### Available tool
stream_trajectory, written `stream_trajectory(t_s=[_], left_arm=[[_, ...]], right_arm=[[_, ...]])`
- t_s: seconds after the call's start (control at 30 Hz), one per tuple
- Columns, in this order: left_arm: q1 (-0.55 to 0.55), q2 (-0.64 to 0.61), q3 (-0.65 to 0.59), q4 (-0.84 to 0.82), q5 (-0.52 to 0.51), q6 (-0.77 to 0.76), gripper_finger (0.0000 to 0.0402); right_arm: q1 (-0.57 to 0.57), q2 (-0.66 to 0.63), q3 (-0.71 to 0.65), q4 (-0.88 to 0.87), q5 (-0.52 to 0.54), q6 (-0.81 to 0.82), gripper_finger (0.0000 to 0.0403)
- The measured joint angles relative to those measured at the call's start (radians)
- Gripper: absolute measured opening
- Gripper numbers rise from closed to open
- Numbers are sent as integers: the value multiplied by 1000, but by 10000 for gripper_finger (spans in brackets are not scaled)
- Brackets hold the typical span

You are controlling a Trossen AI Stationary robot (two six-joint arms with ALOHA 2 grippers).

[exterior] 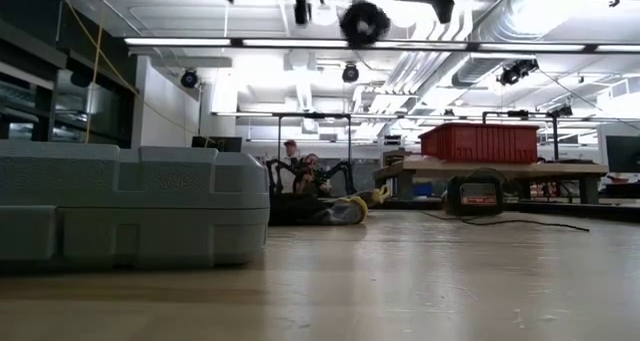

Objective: Coil cords
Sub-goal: Uncoil the black wire cable from the black spool

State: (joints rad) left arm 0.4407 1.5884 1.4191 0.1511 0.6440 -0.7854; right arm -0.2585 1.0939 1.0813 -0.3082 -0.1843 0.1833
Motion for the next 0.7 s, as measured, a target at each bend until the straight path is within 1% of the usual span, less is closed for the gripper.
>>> stream_trajectory(t_s=[0.1, 0.2, 0.33, 0.43, 0.5, 0.57, 0.63, 0.7], left_arm=[[-2, 20, -13, 27, -9, -19, 0], [17, -1, -2, 61, -2, -36, 0], [26, 9, -8, 145, 9, -129, 0], [15, -4, -6, 279, 36, -228, 0], [25, -21, 16, 370, 21, -269, 0], [28, -24, 52, 423, -12, -275, 0], [28, -18, 105, 446, -39, -252, 0], [40, -17, 171, 446, -43, -194, 0]], right_arm=[[-6, 13, -2, 8, -58, 18, 181], [-10, 16, 0, 58, -101, 18, 181], [-9, 27, -1, 49, -87, 20, 181], [-6, 18, 0, 62, -62, 16, 181], [-9, 16, 0, 61, -54, 18, 181], [-10, 16, 0, 59, -50, 26, 181], [-10, 13, 1, 59, -49, 34, 181], [-10, 12, 13, 64, -51, 33, 181]])
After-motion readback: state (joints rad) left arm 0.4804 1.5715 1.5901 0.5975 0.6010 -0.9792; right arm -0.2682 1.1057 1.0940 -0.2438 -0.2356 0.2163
